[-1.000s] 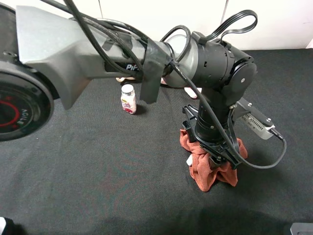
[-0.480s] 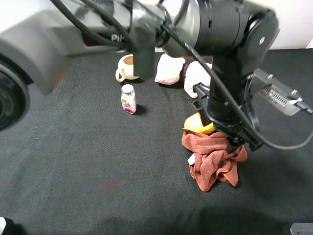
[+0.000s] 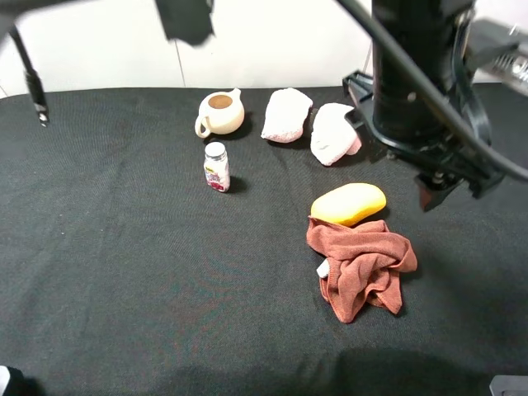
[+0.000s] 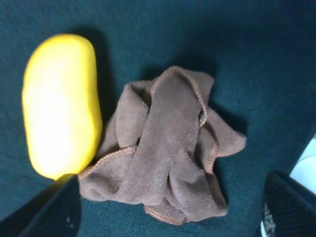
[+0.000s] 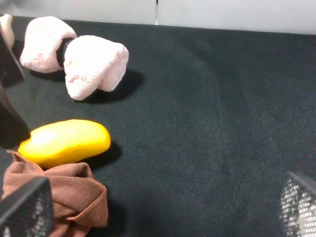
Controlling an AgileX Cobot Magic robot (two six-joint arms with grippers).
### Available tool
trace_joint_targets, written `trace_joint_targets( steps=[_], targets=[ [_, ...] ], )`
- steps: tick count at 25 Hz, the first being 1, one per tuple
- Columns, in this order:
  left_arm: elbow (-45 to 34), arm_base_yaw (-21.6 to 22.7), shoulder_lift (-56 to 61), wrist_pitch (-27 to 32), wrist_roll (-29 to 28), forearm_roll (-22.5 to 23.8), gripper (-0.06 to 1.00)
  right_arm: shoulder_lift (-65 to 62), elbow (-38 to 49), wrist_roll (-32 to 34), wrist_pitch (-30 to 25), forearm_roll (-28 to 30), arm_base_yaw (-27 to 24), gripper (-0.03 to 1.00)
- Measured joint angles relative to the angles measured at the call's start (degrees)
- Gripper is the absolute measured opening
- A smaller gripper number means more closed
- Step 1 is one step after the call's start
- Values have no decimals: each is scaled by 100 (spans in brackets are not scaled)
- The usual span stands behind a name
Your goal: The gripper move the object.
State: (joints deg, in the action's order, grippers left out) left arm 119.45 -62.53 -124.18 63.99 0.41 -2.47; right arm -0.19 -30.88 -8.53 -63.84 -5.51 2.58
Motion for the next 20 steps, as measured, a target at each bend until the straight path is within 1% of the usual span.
trace_joint_targets(
  steps=[4, 11, 15, 20],
  targets=[
    [19, 0, 251, 50, 0, 247, 73, 0, 0, 0, 0, -4, 0, 69],
    [19, 90, 498, 153, -5, 247, 73, 0, 0, 0, 0, -35, 0, 69],
    [19, 376, 595, 276, -5, 247, 73, 0, 0, 0, 0, -46, 0, 69],
    [19, 949, 771, 313, -5, 247, 73, 0, 0, 0, 0, -46, 0, 69]
  ],
)
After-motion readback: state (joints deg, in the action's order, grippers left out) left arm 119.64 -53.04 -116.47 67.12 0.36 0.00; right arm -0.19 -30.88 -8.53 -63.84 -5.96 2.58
